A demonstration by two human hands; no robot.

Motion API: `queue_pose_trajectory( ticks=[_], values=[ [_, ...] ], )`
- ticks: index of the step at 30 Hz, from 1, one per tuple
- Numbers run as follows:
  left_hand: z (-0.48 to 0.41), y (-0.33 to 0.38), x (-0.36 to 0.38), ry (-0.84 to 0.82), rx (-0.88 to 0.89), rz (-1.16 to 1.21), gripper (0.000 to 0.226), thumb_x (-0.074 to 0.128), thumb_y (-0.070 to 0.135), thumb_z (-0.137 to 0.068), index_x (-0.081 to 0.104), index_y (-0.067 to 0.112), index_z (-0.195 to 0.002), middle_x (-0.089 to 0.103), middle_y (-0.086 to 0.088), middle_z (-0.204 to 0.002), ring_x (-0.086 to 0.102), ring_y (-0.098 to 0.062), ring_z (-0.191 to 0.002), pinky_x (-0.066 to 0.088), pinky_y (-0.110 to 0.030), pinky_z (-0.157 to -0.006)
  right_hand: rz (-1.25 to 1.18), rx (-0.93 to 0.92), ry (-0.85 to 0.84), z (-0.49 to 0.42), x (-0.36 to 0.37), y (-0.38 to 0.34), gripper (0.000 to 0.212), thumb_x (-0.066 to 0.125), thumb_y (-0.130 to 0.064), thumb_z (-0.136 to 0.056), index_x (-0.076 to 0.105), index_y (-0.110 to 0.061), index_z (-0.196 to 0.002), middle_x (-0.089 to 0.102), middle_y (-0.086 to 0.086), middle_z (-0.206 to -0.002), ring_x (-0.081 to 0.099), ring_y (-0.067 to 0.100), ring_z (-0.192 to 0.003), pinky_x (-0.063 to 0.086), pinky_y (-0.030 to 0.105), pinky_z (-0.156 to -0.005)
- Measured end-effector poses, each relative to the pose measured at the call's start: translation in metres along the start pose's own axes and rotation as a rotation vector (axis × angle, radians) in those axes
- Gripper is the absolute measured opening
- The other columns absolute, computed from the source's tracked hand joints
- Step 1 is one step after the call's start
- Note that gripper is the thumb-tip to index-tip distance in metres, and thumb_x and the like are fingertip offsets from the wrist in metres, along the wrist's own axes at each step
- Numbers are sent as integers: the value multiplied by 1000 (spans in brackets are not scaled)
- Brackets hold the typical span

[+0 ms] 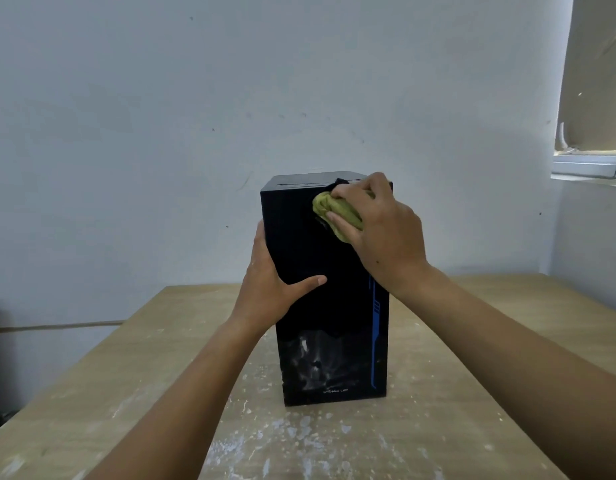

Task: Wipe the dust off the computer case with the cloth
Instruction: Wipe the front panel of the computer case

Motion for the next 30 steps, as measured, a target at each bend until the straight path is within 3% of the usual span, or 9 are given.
queue_pose_trajectory(
  ticks=[5, 9, 13, 18, 22, 27, 30],
  values=[
    [1, 1, -1, 3, 13, -9, 110, 89, 39, -64, 21, 30, -149, 39, 19, -138, 44, 0, -124, 39, -13, -97, 20, -129, -76, 36, 13, -2, 26, 61, -37, -87, 67, -18, -103, 55, 6, -94, 54, 16, -56, 48, 28, -43],
    [3, 2, -1, -20, 9, -6, 114, 91, 41, -59, 20, 31, -148, 40, 18, -137, 45, 0, -124, 39, -10, -92, 28, -120, -137, 66, 16, 5, 31, 49, -41, -90, 67, -19, -102, 55, 3, -93, 53, 15, -54, 47, 25, -41],
    [3, 1, -2, -24, 6, -25, 116, 91, 38, -60, 18, 28, -150, 40, 15, -139, 43, 1, -124, 37, -4, -91, 20, -90, -155, 70, 8, 13, 23, 66, -34, -85, 69, -18, -102, 56, 5, -92, 54, 16, -53, 46, 24, -40],
    [-10, 8, -14, 8, 42, -23, 110, 87, 46, -63, 22, 29, -151, 42, 11, -145, 45, -8, -130, 45, -34, -107, 38, 10, -88, 57, -10, 29, 26, 67, -37, -83, 69, -20, -103, 56, 5, -95, 45, 11, -56, 36, 18, -49],
    [-28, 24, -26, 48, 51, -45, 118, 77, 58, -62, 15, 23, -155, 30, 4, -157, 34, -16, -142, 36, -40, -115, 9, 121, 1, 33, -19, 40, 25, 66, -38, -87, 66, -22, -107, 53, 4, -99, 46, 14, -60, 35, 22, -55],
    [-52, 38, -30, 78, 123, -173, 99, 80, 53, -70, 30, 23, -150, 35, 4, -154, 33, -11, -141, 29, -28, -115, -23, 115, 3, 26, -17, 37, 26, 64, -37, -89, 65, -22, -110, 52, 4, -101, 55, 21, -64, 41, 24, -56],
    [-54, 40, -25, 134, 153, -134, 82, 81, 49, -73, 44, 21, -141, 46, 5, -145, 41, -9, -134, 34, -25, -112, -13, 64, -42, 40, -13, 35, 27, 65, -37, -87, 65, -21, -109, 53, 5, -100, 49, 15, -60, 38, 22, -54]
  ],
)
Point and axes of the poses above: each hand's wrist, its own z-axis away from the middle knuckle, its own x-axis out of the palm, y = z × x, the point moved 1 cm from there along -z, towards the middle knuckle
